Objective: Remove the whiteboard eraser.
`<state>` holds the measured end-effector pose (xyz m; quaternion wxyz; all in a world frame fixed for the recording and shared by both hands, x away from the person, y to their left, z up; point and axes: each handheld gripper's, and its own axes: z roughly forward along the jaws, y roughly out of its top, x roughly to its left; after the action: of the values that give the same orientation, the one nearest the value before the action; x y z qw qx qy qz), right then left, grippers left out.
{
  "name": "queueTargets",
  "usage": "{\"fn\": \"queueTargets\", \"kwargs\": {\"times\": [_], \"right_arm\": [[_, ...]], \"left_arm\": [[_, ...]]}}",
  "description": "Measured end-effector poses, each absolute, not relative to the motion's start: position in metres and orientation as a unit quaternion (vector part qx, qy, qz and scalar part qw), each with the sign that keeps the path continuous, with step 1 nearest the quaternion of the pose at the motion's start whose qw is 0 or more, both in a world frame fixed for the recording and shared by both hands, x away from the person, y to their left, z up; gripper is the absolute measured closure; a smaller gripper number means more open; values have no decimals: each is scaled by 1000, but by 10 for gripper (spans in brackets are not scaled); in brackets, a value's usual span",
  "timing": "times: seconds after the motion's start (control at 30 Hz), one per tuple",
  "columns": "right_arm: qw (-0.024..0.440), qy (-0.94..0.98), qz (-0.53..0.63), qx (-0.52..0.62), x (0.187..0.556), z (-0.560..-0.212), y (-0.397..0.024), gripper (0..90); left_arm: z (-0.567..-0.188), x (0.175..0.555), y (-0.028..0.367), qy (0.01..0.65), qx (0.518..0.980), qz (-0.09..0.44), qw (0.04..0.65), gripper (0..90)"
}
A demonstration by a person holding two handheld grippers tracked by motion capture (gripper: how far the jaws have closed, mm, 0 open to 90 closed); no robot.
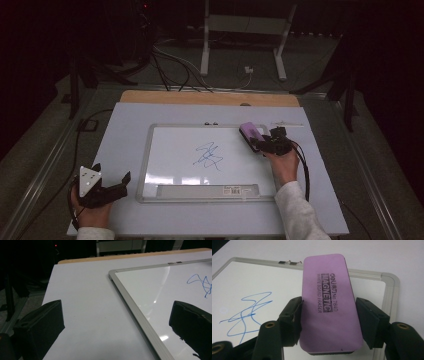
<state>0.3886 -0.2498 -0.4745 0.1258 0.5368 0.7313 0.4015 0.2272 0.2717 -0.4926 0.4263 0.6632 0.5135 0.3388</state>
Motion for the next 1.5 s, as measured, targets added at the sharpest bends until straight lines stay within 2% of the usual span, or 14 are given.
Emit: {"fn": "queueTargets", "kwargs": {"times": [1.5], "right_arm": [[139, 788, 427, 421, 355, -462, -198, 413]], "left_arm": [[-493, 227, 271, 514, 664, 338, 425, 6]]}}
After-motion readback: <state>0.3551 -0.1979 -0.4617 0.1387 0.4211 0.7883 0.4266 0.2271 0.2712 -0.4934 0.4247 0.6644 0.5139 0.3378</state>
